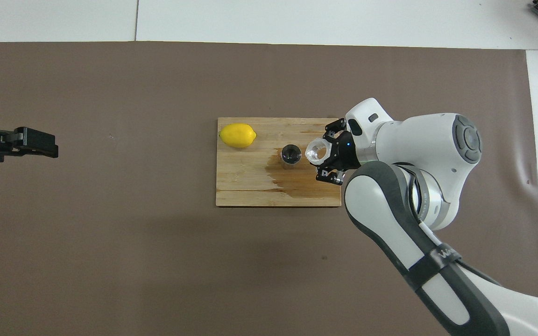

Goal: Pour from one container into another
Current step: 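Lift and carry the white cup over the metal cup, then tilt the white cup with the right gripper to pour into the metal cup, then turn the white cup upright and lift it away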

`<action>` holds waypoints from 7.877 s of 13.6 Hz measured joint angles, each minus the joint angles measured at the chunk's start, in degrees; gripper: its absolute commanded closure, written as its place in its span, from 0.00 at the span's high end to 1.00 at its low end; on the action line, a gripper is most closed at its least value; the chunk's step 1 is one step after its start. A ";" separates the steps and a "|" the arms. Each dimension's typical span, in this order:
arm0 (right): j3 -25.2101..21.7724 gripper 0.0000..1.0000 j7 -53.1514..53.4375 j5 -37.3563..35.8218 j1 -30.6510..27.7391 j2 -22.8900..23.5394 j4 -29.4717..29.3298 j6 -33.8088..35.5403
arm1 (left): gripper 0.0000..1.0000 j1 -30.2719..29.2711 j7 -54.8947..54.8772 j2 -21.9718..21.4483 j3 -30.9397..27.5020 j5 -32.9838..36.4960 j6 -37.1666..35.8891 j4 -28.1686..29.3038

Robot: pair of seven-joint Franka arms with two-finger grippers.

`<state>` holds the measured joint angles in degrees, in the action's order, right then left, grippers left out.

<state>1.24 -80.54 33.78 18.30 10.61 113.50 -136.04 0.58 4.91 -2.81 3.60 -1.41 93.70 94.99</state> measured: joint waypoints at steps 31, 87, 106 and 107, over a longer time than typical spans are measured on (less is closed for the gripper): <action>-0.15 0.05 32.71 -32.89 7.51 0.05 -0.95 -3.66 | 1.00 -0.12 -2.93 0.51 -0.04 0.00 -0.96 -0.23; -0.27 0.04 44.00 -34.26 6.55 0.87 -0.73 -6.71 | 1.00 -0.13 -2.93 0.51 -0.04 0.00 -1.10 -0.23; -0.31 0.04 11.18 -4.04 0.99 0.83 -0.13 -6.73 | 1.00 -0.13 -2.93 0.51 -0.04 0.00 -1.10 -0.23; -0.32 0.04 8.24 -1.44 0.19 0.80 0.03 -6.56 | 1.00 -0.13 -2.93 0.51 -0.04 0.00 -1.10 -0.23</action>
<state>0.91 -72.30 32.34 18.49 11.41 113.53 -142.60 0.45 1.98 -2.30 3.56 -1.42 92.59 94.76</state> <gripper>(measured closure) 0.758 0.000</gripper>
